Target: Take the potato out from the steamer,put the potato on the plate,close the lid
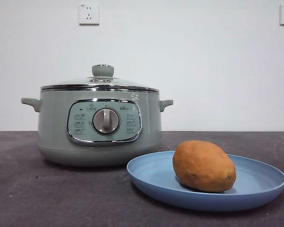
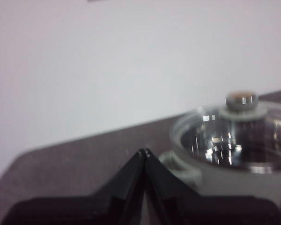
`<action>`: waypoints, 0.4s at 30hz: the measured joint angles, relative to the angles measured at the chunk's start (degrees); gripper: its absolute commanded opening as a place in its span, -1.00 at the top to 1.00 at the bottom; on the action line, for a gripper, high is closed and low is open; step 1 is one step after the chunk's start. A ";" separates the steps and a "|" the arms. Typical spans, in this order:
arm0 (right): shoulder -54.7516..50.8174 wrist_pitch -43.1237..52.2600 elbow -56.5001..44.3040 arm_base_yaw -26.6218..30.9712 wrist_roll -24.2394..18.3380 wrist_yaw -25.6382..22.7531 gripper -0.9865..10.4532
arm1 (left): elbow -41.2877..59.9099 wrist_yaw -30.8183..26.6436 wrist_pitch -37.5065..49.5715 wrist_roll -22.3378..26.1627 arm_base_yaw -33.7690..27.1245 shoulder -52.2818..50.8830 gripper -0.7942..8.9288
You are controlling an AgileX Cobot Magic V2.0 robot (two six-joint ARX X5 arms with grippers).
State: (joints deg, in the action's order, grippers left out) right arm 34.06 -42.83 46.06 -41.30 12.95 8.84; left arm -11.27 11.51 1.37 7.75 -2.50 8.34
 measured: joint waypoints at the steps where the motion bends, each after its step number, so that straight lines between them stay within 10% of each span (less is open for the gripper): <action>1: 0.00 0.00 0.00 0.00 -0.02 0.00 0.83 | 1.40 0.00 0.00 -0.35 0.00 -0.90 0.84; 12: 0.00 0.00 0.02 0.00 0.00 0.00 0.83 | 10.23 -0.96 -1.70 -2.86 0.00 -6.51 0.84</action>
State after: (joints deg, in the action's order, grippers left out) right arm 34.06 -42.83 46.09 -41.30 12.95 8.84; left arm -1.04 10.55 -0.34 4.89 -2.50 1.83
